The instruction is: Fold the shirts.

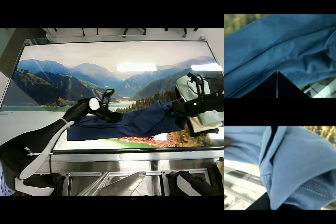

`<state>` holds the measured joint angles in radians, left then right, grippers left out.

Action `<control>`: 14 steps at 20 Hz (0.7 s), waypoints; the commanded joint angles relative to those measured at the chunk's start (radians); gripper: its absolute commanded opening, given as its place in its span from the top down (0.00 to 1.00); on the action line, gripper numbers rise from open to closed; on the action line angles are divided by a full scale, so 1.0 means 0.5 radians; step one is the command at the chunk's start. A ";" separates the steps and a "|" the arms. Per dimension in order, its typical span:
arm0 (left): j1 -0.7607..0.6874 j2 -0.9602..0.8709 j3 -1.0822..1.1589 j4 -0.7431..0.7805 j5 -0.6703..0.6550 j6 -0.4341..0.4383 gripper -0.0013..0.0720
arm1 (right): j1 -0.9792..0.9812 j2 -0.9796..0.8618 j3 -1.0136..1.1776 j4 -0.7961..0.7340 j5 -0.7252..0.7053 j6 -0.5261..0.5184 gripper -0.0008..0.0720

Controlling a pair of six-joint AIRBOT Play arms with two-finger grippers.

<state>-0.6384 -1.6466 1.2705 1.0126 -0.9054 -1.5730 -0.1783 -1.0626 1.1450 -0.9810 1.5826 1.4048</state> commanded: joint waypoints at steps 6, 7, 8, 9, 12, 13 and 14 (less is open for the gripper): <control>-0.266 -0.584 0.643 -0.041 -0.047 -0.125 0.96 | 0.002 0.099 0.182 0.262 0.091 0.088 0.96; -0.266 -0.636 0.694 -0.046 -0.097 -0.166 0.96 | 0.002 0.095 0.213 0.260 0.091 0.088 0.96; -0.266 -0.675 0.738 -0.065 -0.143 -0.170 0.96 | 0.002 0.092 0.253 0.260 0.091 0.088 0.96; -0.266 -0.704 0.777 -0.095 -0.175 -0.170 0.96 | 0.002 0.083 0.295 0.262 0.092 0.091 0.96; -0.262 -0.708 0.889 -0.087 -0.232 -0.151 0.96 | 0.003 0.059 0.367 0.261 0.092 0.103 0.96; -0.245 -0.680 0.913 -0.087 -0.257 -0.114 0.96 | 0.005 0.050 0.368 0.259 0.097 0.109 0.96; -0.221 -0.642 0.929 -0.069 -0.311 -0.082 0.97 | 0.021 0.038 0.368 0.260 0.098 0.125 0.96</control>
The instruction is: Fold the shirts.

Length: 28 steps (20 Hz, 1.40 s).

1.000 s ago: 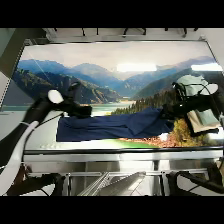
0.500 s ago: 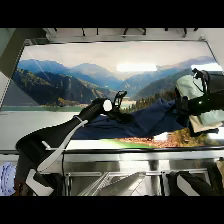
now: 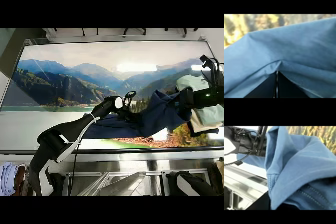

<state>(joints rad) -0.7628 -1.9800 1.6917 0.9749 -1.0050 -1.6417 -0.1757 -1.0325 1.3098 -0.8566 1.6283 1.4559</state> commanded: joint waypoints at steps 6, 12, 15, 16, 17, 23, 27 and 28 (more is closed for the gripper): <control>0.494 0.629 -0.227 0.478 -0.576 0.311 0.96 | 0.416 -0.123 0.039 0.012 -0.223 0.134 0.96; 1.268 1.193 -0.687 0.476 -0.859 0.354 0.96 | 1.024 -0.465 0.042 0.230 -0.745 0.198 0.96; 1.600 1.424 -0.906 0.476 -0.793 0.395 0.96 | 1.331 -0.739 0.043 0.329 -1.057 0.210 0.96; 1.699 1.498 -0.967 0.475 -0.763 0.411 0.96 | 1.421 -0.840 0.043 0.380 -1.168 0.209 0.96; 1.781 1.559 -1.019 0.474 -0.738 0.427 0.96 | 1.511 -0.952 0.043 0.439 -1.295 0.208 0.96; 2.031 1.782 -1.275 0.457 -0.622 0.426 0.96 | 1.817 -1.458 0.043 1.150 -1.938 -0.340 0.83; 2.029 1.771 -1.289 0.459 -0.623 0.427 0.96 | 1.644 -1.436 0.043 1.608 -1.534 -0.672 0.03; 2.029 1.771 -1.289 0.458 -0.623 0.427 0.96 | 1.554 -1.383 0.043 1.623 -1.383 -0.694 0.04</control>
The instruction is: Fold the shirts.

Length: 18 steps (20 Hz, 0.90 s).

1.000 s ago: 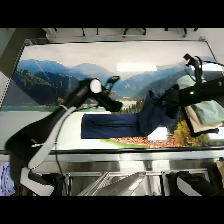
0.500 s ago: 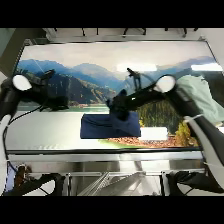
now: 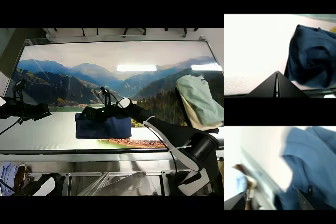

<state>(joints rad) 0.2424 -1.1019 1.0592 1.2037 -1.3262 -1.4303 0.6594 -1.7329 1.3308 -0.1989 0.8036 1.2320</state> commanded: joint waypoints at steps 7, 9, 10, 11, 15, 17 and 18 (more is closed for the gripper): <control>-0.018 0.011 -0.025 -0.023 -0.032 0.004 0.96 | -0.848 0.771 -0.290 -0.903 0.755 0.202 0.24; -0.101 -0.031 -0.025 -0.059 -0.027 0.004 0.96 | -1.086 0.996 -0.523 -1.178 0.692 0.238 0.23; -0.161 -0.071 -0.024 -0.056 -0.027 0.005 0.96 | -1.204 1.061 -0.623 -1.227 0.652 0.252 0.15; -0.214 -0.117 -0.024 -0.057 -0.027 0.004 0.96 | -1.319 1.084 -0.718 -1.226 0.639 0.252 0.03; -0.373 -0.163 -0.021 -0.056 0.005 0.003 0.96 | -1.507 0.871 -0.929 -1.147 0.676 0.036 0.03; -0.388 -0.163 -0.008 -0.056 -0.025 0.001 0.96 | -1.459 0.664 -0.934 -0.980 0.631 -0.117 0.03; -0.388 -0.164 0.005 -0.057 -0.056 0.001 0.96 | -1.418 0.547 -0.934 -0.846 0.588 -0.198 0.03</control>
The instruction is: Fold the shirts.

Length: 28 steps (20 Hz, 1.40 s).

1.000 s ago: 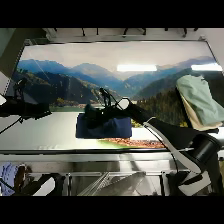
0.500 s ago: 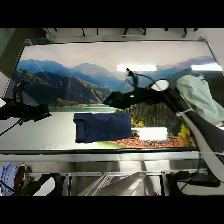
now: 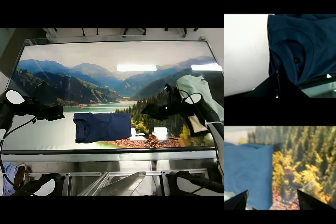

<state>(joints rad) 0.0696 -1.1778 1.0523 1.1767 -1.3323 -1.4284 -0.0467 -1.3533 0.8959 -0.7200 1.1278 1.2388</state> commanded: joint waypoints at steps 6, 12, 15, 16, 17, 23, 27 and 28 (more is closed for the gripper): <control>-0.043 -0.011 0.156 0.003 -0.126 -0.028 0.96 | 0.396 -0.685 -0.062 0.973 -0.078 -0.580 0.03; -0.042 -0.013 0.198 0.005 -0.122 -0.030 0.96 | 0.583 -0.664 -0.056 1.242 -0.040 -0.743 0.96; -0.042 -0.013 0.198 0.018 -0.127 -0.014 0.96 | 0.403 -0.408 -0.064 1.012 0.004 -0.623 0.96; -0.042 -0.013 0.198 0.019 -0.127 0.000 0.96 | 0.331 -0.278 -0.066 0.871 0.005 -0.529 0.96; -0.042 -0.013 0.198 0.019 -0.127 0.022 0.96 | 0.252 -0.123 -0.068 0.691 0.005 -0.394 0.96; -0.042 -0.013 0.198 0.016 -0.141 0.088 0.96 | -0.169 0.890 -0.169 -0.578 0.031 0.472 0.96; -0.042 -0.013 0.198 -0.002 -0.047 0.088 0.96 | -0.340 1.378 -0.289 -0.246 0.153 0.529 0.96; -0.042 -0.013 0.198 -0.002 -0.038 0.088 0.96 | -0.339 1.425 -0.273 -0.156 0.092 0.494 0.96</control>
<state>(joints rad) 0.0490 -1.1835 1.1507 1.1805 -1.3766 -1.3888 -0.1730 -0.7845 0.7750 -0.8536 1.1854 1.4406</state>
